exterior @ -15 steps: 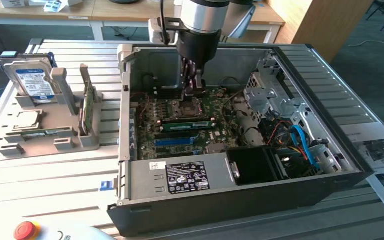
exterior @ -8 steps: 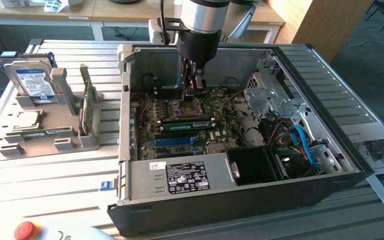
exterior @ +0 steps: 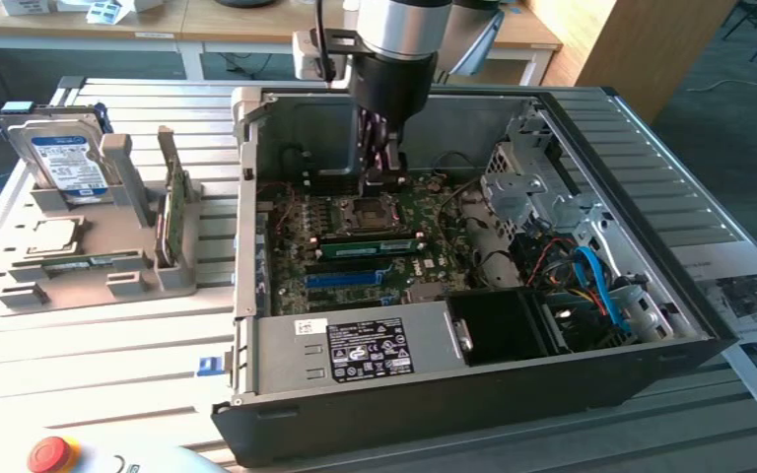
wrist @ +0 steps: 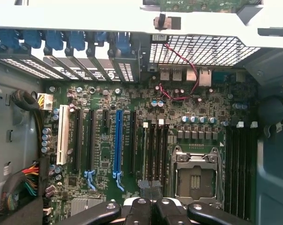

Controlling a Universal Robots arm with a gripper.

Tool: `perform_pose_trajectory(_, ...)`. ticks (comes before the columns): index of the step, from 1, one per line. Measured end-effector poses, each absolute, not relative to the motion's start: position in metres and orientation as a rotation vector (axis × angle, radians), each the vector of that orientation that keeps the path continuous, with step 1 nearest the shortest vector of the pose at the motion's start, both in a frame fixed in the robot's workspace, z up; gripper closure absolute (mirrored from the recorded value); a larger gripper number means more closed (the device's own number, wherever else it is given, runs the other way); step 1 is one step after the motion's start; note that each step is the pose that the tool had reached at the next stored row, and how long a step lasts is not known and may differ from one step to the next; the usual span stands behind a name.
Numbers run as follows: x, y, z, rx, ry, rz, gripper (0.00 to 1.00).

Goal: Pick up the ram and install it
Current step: 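Press down the ram until it locks into place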

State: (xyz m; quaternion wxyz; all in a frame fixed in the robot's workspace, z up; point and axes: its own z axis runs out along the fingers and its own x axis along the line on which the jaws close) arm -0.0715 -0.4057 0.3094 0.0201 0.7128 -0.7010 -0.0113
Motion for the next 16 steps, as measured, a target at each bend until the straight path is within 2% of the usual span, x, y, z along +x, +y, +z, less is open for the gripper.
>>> perform_pose_trajectory(16, -0.071, -0.406, 0.329, 2.21, -2.173, -0.039, 0.89)
